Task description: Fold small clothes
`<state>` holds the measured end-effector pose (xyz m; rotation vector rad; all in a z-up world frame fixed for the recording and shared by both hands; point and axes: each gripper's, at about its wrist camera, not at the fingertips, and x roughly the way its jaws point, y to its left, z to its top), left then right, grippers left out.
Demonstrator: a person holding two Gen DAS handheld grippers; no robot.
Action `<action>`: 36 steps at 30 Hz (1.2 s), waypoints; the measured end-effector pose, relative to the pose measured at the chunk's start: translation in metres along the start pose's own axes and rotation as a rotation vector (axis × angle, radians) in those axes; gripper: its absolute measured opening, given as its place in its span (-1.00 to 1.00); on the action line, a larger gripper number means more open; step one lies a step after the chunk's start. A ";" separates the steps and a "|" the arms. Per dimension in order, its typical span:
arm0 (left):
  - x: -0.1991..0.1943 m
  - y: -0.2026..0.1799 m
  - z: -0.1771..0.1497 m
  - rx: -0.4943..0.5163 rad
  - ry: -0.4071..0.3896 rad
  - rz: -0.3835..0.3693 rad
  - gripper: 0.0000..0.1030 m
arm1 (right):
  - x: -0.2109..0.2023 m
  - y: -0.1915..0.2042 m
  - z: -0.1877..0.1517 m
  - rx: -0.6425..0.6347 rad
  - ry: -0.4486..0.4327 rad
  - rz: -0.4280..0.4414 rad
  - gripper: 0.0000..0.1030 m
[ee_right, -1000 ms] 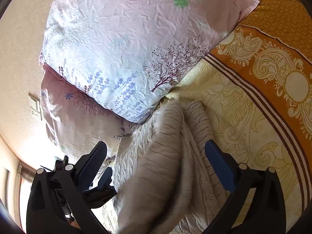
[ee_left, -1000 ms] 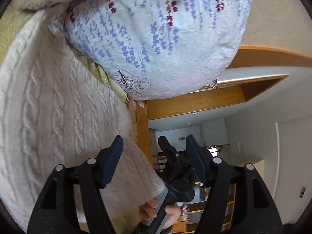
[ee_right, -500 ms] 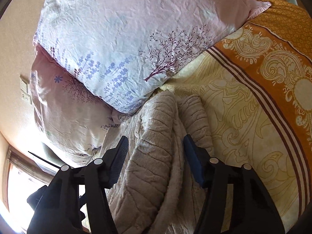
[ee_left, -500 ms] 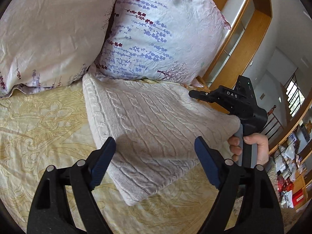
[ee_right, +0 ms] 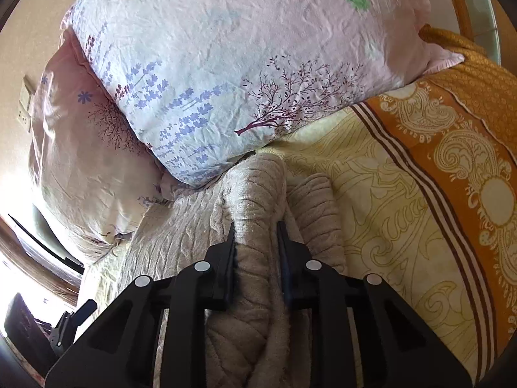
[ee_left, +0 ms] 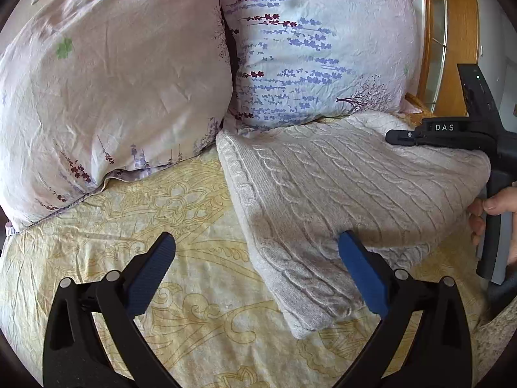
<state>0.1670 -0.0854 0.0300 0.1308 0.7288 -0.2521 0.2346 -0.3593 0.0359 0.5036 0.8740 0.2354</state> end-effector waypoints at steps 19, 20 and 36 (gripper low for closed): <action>0.004 -0.002 -0.002 0.032 0.003 -0.013 0.96 | -0.009 -0.021 0.005 0.095 -0.070 -0.106 -0.69; 0.004 -0.002 -0.003 0.039 -0.002 -0.017 0.96 | -0.008 -0.023 0.005 0.100 -0.060 -0.103 -0.67; -0.046 0.011 -0.015 0.123 -0.131 -0.230 0.95 | -0.115 -0.019 -0.037 0.117 -0.123 0.010 0.10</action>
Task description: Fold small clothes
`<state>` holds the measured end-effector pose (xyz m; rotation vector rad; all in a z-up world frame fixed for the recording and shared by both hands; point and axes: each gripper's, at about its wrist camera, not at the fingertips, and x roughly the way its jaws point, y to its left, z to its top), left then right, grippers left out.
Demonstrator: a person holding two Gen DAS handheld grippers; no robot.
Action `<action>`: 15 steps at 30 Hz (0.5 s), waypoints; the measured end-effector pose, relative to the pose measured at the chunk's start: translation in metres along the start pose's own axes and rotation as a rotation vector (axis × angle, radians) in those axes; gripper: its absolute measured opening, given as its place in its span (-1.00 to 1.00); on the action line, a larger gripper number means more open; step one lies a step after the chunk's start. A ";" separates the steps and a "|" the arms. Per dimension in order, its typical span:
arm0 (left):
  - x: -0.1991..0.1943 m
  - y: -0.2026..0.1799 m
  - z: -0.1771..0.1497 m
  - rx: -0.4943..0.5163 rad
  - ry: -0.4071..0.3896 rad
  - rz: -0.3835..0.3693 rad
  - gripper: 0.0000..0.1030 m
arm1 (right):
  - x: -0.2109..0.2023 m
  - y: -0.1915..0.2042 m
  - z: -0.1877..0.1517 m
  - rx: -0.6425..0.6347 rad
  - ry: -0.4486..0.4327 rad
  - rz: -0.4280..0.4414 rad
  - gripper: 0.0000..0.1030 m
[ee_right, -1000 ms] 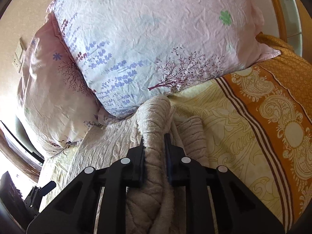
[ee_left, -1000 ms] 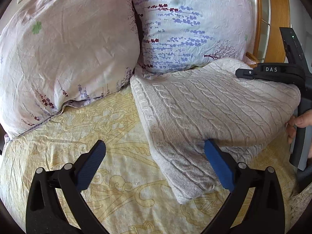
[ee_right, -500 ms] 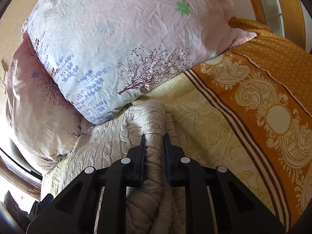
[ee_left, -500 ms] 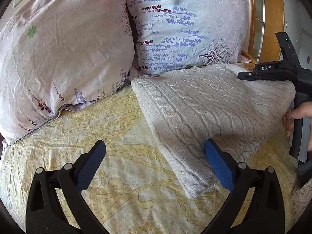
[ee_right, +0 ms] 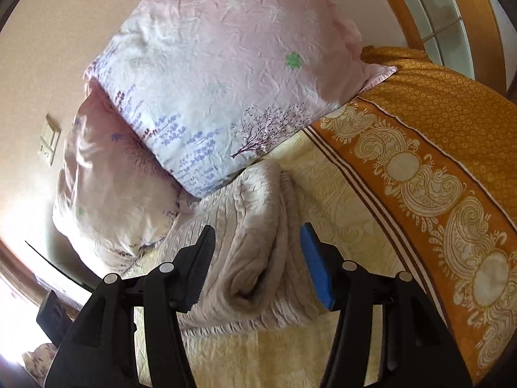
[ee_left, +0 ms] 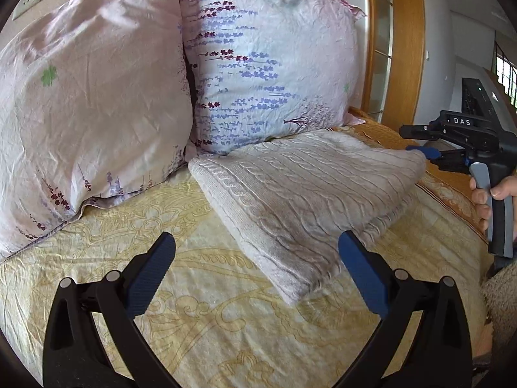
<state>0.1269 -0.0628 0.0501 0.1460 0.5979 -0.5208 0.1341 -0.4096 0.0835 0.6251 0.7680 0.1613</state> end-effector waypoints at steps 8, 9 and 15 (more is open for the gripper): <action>0.003 -0.038 -0.019 0.197 0.036 0.092 0.33 | 0.002 0.027 -0.017 -0.111 0.029 0.021 0.09; 0.007 -0.043 -0.021 0.225 0.044 0.113 0.23 | 0.003 0.028 -0.017 -0.117 0.026 0.004 0.08; 0.018 -0.059 -0.026 0.345 0.057 0.188 -0.02 | 0.010 0.027 -0.021 -0.153 0.053 -0.028 -0.10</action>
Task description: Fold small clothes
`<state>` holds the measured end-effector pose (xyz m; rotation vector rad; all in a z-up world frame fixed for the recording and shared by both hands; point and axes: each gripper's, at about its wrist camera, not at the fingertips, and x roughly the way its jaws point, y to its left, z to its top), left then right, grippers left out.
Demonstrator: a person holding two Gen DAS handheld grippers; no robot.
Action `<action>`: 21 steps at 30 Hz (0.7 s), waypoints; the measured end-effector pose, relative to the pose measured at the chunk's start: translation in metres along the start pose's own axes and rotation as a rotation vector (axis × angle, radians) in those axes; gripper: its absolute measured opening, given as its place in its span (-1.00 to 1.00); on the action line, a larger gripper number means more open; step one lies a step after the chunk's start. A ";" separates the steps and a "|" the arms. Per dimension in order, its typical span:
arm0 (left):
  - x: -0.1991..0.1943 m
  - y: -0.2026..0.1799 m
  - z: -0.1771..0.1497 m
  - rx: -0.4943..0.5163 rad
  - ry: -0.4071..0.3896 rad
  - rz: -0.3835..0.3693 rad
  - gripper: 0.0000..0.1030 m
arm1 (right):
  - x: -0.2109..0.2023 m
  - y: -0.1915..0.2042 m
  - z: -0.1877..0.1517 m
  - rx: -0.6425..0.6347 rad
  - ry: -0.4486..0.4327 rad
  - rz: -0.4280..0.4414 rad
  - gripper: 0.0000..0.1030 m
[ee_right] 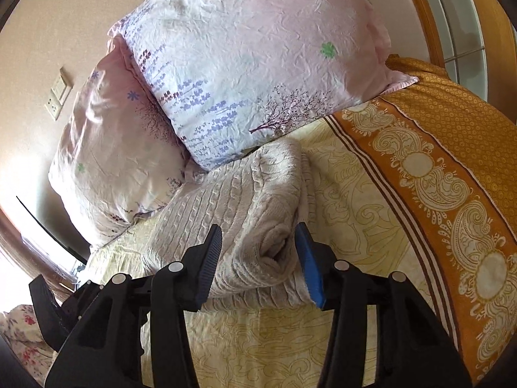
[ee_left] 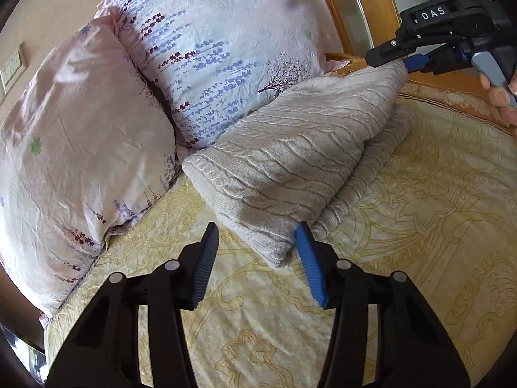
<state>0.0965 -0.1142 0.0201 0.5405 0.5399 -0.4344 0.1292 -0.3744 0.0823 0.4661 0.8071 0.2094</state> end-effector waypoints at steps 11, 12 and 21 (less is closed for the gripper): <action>0.020 -0.011 0.006 0.074 0.052 -0.005 -0.55 | 0.017 -0.009 -0.010 -0.001 0.071 -0.030 -0.61; 0.020 -0.011 0.007 0.074 0.056 -0.005 -0.55 | 0.017 -0.010 -0.010 0.004 0.069 -0.025 -0.59; 0.019 0.030 0.019 -0.193 0.043 -0.145 -0.84 | 0.005 -0.003 0.002 -0.001 0.014 0.015 -0.77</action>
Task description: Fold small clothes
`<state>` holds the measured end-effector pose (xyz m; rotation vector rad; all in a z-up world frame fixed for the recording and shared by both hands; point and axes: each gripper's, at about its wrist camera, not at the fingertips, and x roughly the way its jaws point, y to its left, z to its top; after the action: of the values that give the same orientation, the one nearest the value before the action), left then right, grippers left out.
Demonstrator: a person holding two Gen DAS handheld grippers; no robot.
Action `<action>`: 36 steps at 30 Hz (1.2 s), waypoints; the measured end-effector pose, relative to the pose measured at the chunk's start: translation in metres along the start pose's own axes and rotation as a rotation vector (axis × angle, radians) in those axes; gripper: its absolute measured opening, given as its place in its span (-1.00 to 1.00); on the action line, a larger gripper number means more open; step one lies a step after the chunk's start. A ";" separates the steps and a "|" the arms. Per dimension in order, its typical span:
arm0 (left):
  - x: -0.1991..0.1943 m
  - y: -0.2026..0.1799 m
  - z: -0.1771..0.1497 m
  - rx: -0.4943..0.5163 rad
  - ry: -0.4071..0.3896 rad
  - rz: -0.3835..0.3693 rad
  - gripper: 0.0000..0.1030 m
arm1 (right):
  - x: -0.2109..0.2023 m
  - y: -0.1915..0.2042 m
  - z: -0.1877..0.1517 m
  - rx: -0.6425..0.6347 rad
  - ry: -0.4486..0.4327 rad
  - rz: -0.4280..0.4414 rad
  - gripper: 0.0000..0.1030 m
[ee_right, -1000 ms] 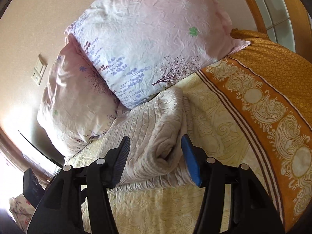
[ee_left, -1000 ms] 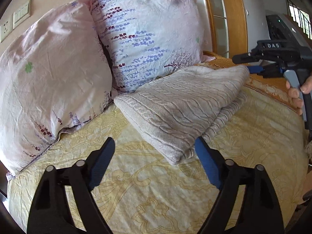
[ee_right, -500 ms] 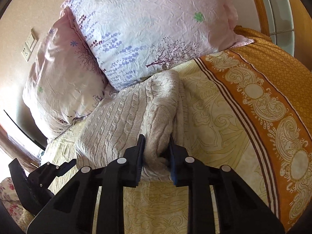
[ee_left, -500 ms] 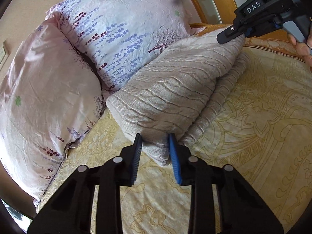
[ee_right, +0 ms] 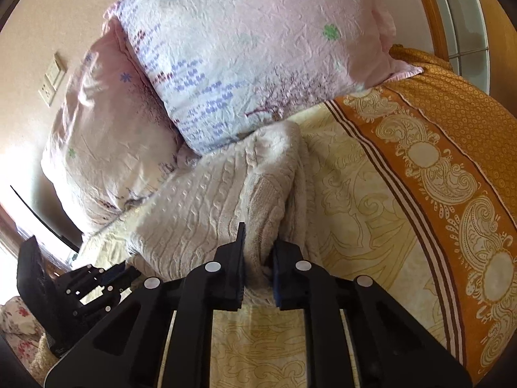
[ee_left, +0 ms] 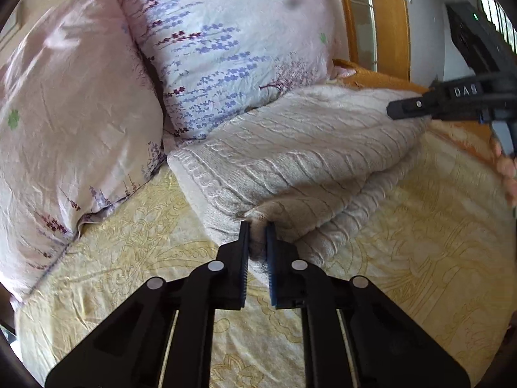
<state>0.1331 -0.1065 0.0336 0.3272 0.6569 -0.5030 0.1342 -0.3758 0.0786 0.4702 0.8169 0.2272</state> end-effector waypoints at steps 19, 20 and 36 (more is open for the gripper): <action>-0.007 0.006 -0.031 -0.048 0.076 -0.048 -0.88 | 0.010 -0.021 -0.024 0.021 0.101 -0.071 -0.79; -0.006 0.007 -0.033 -0.044 0.088 -0.048 -0.88 | 0.011 -0.019 -0.024 0.010 0.109 -0.075 -0.78; -0.040 0.007 0.020 -0.142 -0.126 -0.075 0.76 | 0.049 -0.044 0.051 0.107 0.105 0.006 0.04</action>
<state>0.1198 -0.0958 0.0760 0.1357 0.5801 -0.5410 0.2053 -0.4117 0.0554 0.5646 0.9341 0.2154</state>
